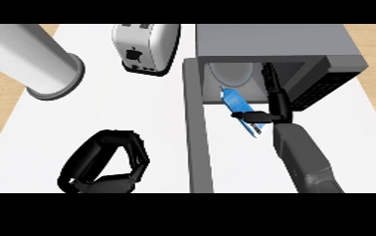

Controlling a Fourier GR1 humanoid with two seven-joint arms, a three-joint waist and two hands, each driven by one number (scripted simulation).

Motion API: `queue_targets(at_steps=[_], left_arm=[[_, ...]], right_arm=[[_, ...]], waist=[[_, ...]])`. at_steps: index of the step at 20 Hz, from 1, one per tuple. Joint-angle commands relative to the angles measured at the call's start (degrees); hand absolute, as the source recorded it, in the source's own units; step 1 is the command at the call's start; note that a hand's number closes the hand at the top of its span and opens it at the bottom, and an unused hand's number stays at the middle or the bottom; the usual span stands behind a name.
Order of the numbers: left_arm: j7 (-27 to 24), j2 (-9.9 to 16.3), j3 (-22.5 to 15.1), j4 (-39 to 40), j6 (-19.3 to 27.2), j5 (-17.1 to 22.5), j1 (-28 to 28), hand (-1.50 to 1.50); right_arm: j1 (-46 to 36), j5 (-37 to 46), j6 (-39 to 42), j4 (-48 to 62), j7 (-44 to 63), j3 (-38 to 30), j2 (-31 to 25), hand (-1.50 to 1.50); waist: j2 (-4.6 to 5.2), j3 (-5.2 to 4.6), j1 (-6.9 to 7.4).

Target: Pick up the milk, place it into the microwave and close the microwave

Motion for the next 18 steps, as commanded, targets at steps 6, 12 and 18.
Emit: queue_targets(at_steps=[6, 12, 18], left_arm=[[0.53, 1.30, -6.24, 5.62, -1.10, -7.95, -3.94, 1.50], [-2.03, -1.13, -12.04, 16.48, 2.32, -10.73, -8.54, 1.50], [-6.43, -1.15, -23.34, 24.27, 8.53, -10.45, -9.12, 1.50]], right_arm=[[16.41, 0.51, 4.79, -17.54, 2.46, 5.98, 0.77, -1.50], [27.44, -1.42, 7.63, -37.38, 8.08, 8.85, 0.64, -1.50], [41.30, -4.84, 11.82, -56.29, 13.34, 10.10, -0.96, -1.50]], waist=[[-0.65, -0.11, -1.99], [-0.57, -0.19, -3.05], [-0.35, -0.19, -3.57]])
